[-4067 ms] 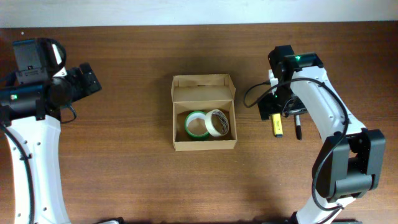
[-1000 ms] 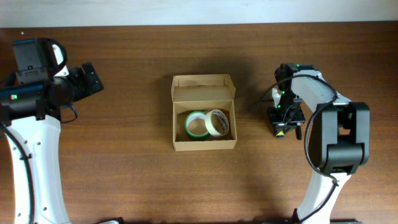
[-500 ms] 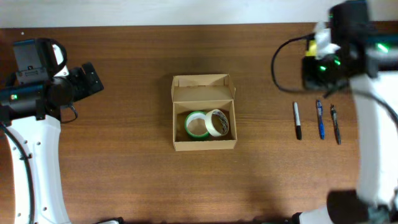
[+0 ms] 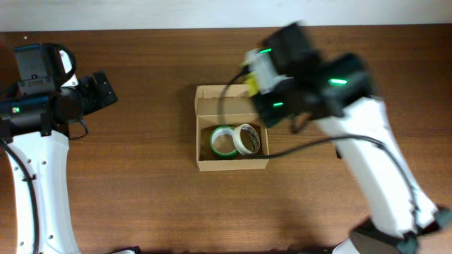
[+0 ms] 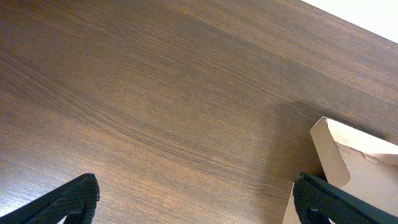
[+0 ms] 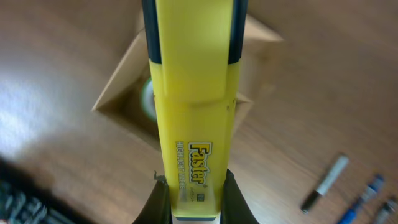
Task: Pack container
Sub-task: 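Lift yellow highlighter with right gripper and lower it into box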
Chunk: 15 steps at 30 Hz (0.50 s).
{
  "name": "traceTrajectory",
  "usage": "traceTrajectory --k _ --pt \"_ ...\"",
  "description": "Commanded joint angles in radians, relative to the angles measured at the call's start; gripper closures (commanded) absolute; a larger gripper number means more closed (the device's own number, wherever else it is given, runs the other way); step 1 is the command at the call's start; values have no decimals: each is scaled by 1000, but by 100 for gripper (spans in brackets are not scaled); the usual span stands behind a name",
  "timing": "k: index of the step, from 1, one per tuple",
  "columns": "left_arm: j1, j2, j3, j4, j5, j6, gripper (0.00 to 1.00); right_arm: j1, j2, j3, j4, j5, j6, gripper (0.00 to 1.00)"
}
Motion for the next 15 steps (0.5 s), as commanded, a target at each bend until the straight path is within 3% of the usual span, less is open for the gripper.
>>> traceTrajectory --k 1,7,15 --pt "5 -2 0 0 7 19 1 78 107 -2 -5 -17 -18 96" --pt "5 -2 0 0 7 19 1 151 297 -2 0 -42 -48 96" --pt "5 -2 0 0 7 19 1 151 414 -51 16 -60 -92 96"
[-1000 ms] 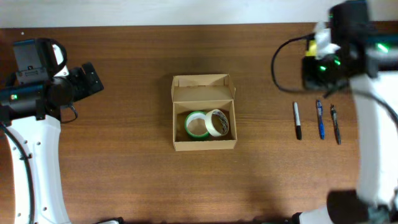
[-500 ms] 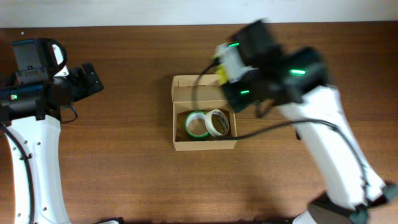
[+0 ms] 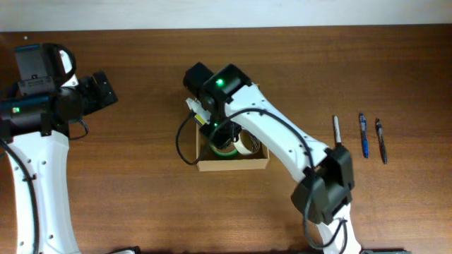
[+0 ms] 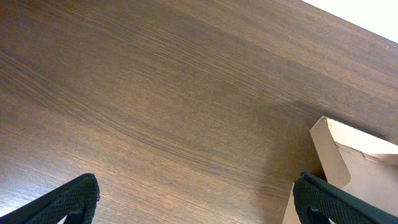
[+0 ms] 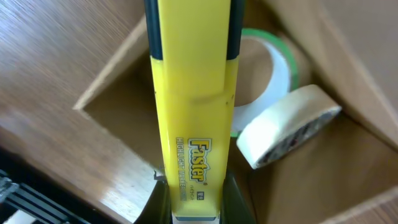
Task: Pack container
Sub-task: 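Lift yellow highlighter with right gripper and lower it into box, then open right gripper and move it back toward the pens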
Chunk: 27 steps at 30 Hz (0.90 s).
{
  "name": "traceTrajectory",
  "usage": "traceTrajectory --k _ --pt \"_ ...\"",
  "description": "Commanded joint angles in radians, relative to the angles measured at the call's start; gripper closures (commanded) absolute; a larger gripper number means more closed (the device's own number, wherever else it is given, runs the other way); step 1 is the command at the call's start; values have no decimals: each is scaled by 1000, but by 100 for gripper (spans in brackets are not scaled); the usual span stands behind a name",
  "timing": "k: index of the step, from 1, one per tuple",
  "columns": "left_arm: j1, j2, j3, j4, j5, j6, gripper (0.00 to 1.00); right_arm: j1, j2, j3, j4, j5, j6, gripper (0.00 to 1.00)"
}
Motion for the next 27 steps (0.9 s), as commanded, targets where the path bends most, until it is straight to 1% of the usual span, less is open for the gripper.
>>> traceTrajectory --k 1,11,19,20,22,23,24,25,27 --pt "5 -2 0 0 7 19 1 0 27 -40 13 -18 -42 96" --pt "5 -2 0 0 8 19 1 -22 28 -216 87 -16 -78 96" --pt "5 -2 0 0 8 19 1 -54 28 -238 95 -10 -107 96" --pt "5 -2 0 0 8 19 1 -57 28 -238 96 -10 -108 93" --pt "5 -2 0 0 8 19 1 -61 28 -238 97 -9 -108 82" --pt "5 -2 0 0 8 19 1 -62 28 -237 97 -7 -107 69" --pt "5 -2 0 1 7 19 1 -65 28 -237 97 -6 -107 60" --pt "5 -2 0 1 7 19 1 -66 26 -234 96 -7 -106 54" --pt "5 -2 0 4 8 19 1 -66 24 -211 87 -6 -103 50"
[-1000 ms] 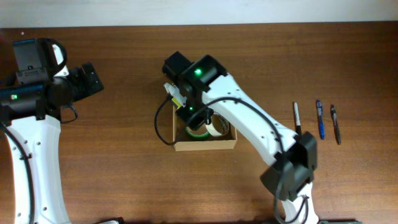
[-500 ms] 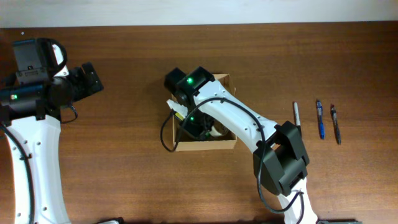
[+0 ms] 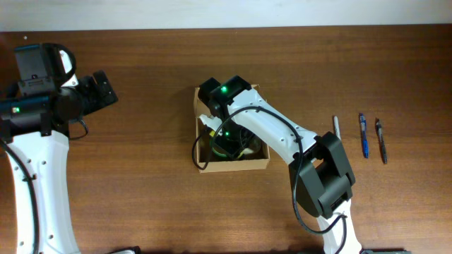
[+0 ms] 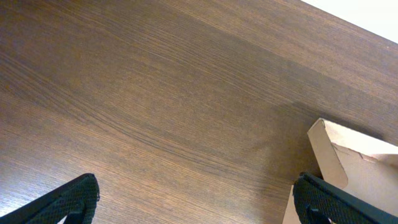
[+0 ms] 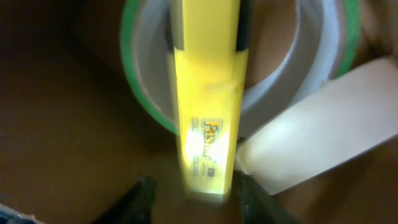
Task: Pack container
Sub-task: 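Open right gripper and move it back toward the pens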
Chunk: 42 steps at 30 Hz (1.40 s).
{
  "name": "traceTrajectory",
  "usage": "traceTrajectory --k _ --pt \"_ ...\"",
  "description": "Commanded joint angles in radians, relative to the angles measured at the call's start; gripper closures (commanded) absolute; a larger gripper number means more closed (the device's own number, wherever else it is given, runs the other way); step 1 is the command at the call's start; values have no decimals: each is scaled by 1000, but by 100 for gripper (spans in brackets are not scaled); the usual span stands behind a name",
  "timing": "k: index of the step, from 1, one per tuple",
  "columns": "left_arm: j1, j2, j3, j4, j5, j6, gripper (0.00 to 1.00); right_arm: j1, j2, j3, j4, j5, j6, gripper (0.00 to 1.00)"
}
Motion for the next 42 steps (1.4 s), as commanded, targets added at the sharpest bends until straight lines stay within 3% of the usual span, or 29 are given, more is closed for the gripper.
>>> traceTrajectory --k 1,7,12,16,19,25,32,37,42 --pt "5 -2 0 7 8 19 1 -6 -7 48 -14 3 -2 48" --pt "5 -2 0 14 8 19 1 -6 -20 261 -98 13 -1 47" --pt "5 -2 0 14 7 19 1 -18 -23 599 -229 143 58 47" --pt "5 -2 0 14 7 19 1 -98 -32 888 -280 169 119 45" --pt "5 -2 0 14 7 19 1 -224 -49 970 -280 176 161 39" --pt "5 -2 0 14 7 19 1 -544 -51 880 -280 104 217 38" --pt "5 -2 0 14 8 19 1 -832 -47 585 -278 134 186 39" --pt "5 -2 0 14 7 19 1 -895 -47 342 -236 112 145 40" --pt "5 -2 0 14 7 19 1 -867 -47 55 -140 26 64 40"
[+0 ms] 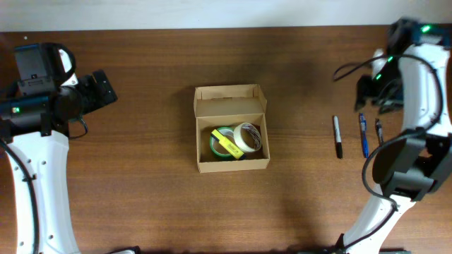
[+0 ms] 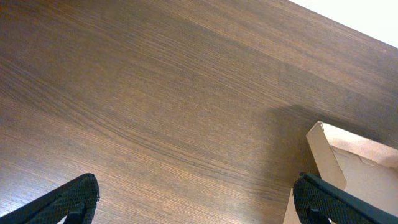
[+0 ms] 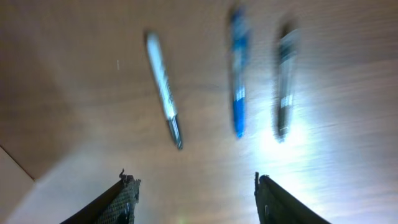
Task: Pack container
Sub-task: 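Open right gripper and move it back toward the pens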
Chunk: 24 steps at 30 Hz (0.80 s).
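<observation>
The open cardboard box point(image 1: 205, 162) sits mid-table with a green tape roll point(image 1: 216, 144), a cream tape roll point(image 1: 247, 138) and the yellow highlighter point(image 1: 226, 144) lying inside across the green roll. Three pens lie at the right: a white-and-black marker point(image 1: 337, 136) point(image 3: 163, 88), a blue pen point(image 1: 364, 134) point(image 3: 237, 68) and a dark pen point(image 1: 379, 131) point(image 3: 285, 78). My right gripper point(image 1: 373, 88) point(image 3: 194, 198) is open and empty, above the table beside the pens. My left gripper point(image 1: 102, 90) point(image 2: 196, 199) is open and empty at the far left, with the box corner point(image 2: 326, 152) in its view.
The box's flap point(image 1: 229, 92) stands open at its far side. The pale wall edge point(image 1: 226, 14) runs along the table's back. The right wrist view is blurred.
The highlighter has been let go and now lies in the box on the green roll. My right gripper has moved from inside the box to the far right above the pens, open.
My right gripper held the yellow highlighter above the box's far right, then over the box's left part, then low inside the box over the green roll with its jaws parting. Now the highlighter lies in the box and the gripper is by the pens. The left arm stayed put.
</observation>
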{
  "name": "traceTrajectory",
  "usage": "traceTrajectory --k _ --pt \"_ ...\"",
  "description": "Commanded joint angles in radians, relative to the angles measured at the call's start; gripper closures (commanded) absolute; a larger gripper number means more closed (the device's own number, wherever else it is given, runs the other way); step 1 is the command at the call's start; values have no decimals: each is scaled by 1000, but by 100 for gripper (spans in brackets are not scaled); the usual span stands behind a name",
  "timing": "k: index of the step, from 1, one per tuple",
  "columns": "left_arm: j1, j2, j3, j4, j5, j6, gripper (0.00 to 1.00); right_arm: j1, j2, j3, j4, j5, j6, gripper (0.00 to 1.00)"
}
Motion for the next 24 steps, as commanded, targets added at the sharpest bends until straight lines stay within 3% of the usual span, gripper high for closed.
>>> traceTrajectory --k 1,9,24 --pt "5 -2 0 1 7 16 1 42 2 -150 35 -84 -76 40" --pt "5 -2 0 0 7 16 1 110 2 -257 86 -73 -111 40" --pt "5 -2 0 -3 8 16 1 52 3 -288 178 -57 -183 45"
